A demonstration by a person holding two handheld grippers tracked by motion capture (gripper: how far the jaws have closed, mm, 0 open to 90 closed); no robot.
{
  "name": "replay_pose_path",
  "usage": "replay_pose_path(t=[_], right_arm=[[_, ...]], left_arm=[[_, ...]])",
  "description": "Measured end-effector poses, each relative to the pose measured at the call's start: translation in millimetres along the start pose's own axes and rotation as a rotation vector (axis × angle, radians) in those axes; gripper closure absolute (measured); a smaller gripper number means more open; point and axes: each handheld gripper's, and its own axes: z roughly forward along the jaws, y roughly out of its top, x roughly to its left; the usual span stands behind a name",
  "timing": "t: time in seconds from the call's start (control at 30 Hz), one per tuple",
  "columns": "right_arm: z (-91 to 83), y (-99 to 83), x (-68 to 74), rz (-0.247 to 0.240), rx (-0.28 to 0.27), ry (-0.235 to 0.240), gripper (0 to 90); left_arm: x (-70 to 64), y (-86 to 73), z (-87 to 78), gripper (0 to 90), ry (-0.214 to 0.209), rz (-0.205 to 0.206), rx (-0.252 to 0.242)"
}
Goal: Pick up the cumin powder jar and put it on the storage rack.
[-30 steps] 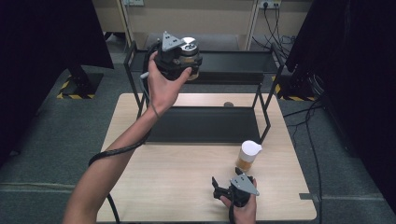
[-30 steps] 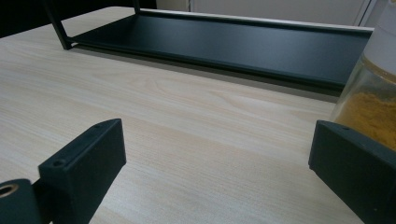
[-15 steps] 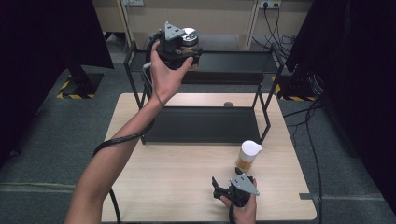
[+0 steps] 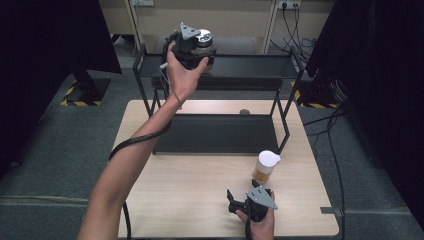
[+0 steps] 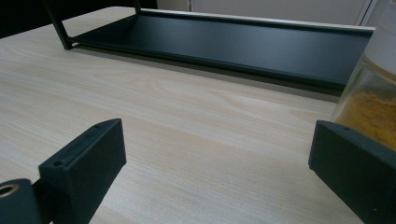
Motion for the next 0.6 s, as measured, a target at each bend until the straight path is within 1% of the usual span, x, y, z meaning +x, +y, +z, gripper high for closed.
replay_pose_path(t=[0.17,0.27,0.4,0.47,0.6], right_arm=[[0.1,0.2,-0.7,0.003,0.001,0.002,4.0],[0.3,0.3,-1.2,0.005,0.002,0.003,4.0],[0.2,0.4,-0.6,0.001,0.002,0.003,4.0],[0.2,0.4,-0.6,0.0,0.002,0.003,4.0],[0.3,0.6,-0.5,-0.003,0.004,0.004,4.0]], left_arm=[[-0.1,1.3,7.2,30.4,0.019,-0.007,0.009],[0.7,0.5,11.1,30.4,0.019,-0.018,0.015],[1.2,-0.7,14.0,30.4,0.02,-0.018,0.024],[1.9,-1.3,15.4,30.4,0.017,-0.025,0.028],[2.9,-3.7,17.3,30.3,0.014,-0.038,0.023]])
